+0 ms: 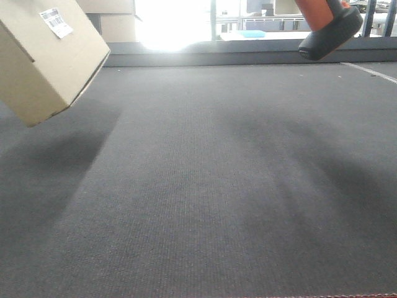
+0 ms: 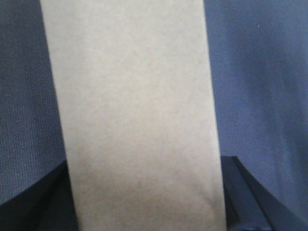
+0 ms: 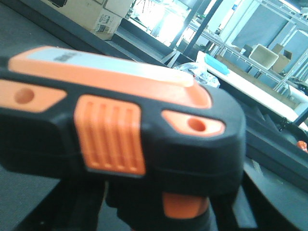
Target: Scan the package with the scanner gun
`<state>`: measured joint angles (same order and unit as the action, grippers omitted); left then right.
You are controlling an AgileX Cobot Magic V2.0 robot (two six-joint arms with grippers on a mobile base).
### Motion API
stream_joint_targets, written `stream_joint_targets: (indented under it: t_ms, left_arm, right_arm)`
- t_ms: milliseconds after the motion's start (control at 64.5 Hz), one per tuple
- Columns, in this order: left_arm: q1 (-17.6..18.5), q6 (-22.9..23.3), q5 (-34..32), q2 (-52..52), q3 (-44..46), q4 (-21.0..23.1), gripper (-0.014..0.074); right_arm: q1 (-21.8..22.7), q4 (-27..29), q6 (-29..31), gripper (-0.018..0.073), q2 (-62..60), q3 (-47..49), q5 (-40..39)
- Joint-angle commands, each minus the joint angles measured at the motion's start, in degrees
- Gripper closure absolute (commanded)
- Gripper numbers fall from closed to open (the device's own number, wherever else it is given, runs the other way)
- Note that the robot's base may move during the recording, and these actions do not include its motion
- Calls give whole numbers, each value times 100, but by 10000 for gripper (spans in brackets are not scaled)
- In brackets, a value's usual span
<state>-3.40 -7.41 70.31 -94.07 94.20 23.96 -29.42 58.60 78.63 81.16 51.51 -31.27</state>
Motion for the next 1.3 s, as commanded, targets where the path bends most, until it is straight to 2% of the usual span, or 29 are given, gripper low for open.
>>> stream_joint_targets:
  t_ms: [0, 310, 418, 496, 666, 837, 976, 1085, 1286]
  left_arm:
    - [12, -18, -34, 73, 36, 75, 707]
    - [12, -18, -34, 73, 36, 75, 707]
    - [12, -18, -34, 73, 36, 75, 707]
    - [12, -18, -34, 73, 36, 75, 707]
    - [12, -18, -34, 73, 36, 75, 707]
    - [12, -18, -34, 73, 36, 100, 707]
    - [12, -18, -34, 73, 36, 130, 707]
    - [12, -18, -34, 73, 36, 130, 707]
    - [12, -18, -34, 73, 36, 130, 707]
  right_arm:
    - [31, 93, 33, 718, -119, 104, -237]
    - [118, 1788, 22, 718, -119, 706, 811]
    - [509, 2727, 22, 718, -119, 983, 1347]
    - [913, 3030, 22, 718, -119, 1013, 1742]
    - [1637, 2962, 22, 718, -119, 1013, 2594]
    - [1690, 2570, 32, 718, -119, 980, 2397]
    - [1677, 2570, -47, 718, -119, 754, 2024]
    - [1677, 2312, -545, 718, -119, 525, 1883]
    - [1597, 1363, -1720, 718, -38, 379, 1674]
